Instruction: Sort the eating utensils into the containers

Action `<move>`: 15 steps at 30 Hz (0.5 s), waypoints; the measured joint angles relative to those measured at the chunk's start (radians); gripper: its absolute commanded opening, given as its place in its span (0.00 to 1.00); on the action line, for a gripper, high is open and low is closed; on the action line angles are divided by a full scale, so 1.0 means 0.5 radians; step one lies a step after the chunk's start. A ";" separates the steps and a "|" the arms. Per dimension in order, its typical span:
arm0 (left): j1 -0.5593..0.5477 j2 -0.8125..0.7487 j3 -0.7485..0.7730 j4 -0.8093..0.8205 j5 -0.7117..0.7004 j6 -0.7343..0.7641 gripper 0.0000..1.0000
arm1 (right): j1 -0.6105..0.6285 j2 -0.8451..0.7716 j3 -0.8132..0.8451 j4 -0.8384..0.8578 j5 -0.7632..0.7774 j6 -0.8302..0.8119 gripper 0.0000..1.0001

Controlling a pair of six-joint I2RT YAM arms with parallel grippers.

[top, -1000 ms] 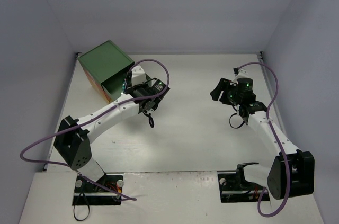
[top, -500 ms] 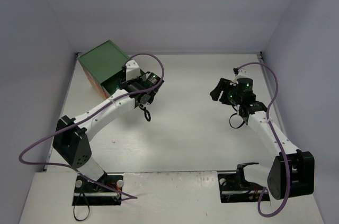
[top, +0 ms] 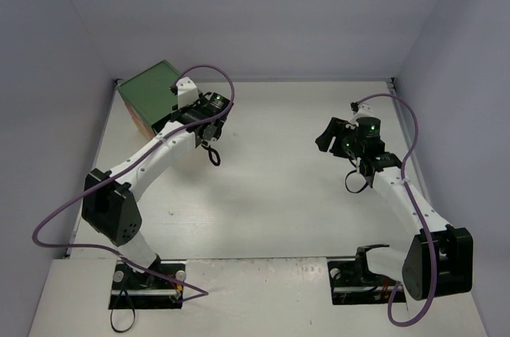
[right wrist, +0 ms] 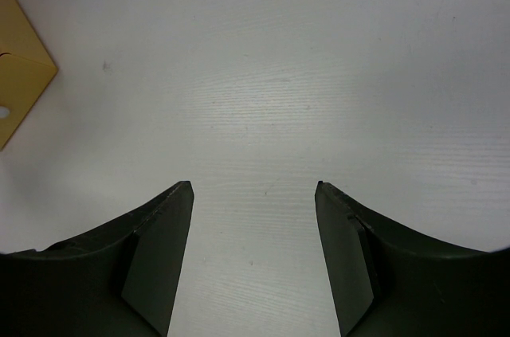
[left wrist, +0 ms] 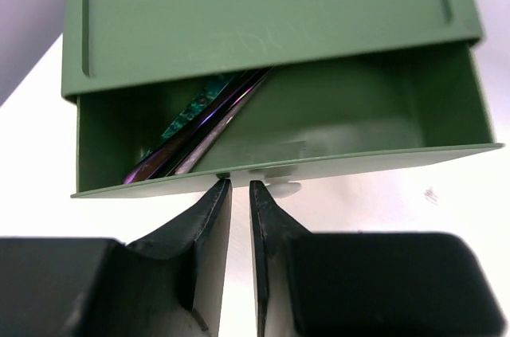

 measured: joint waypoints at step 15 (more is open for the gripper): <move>0.223 0.075 0.022 0.124 0.119 0.227 0.14 | -0.002 0.001 0.000 0.000 -0.001 -0.007 0.60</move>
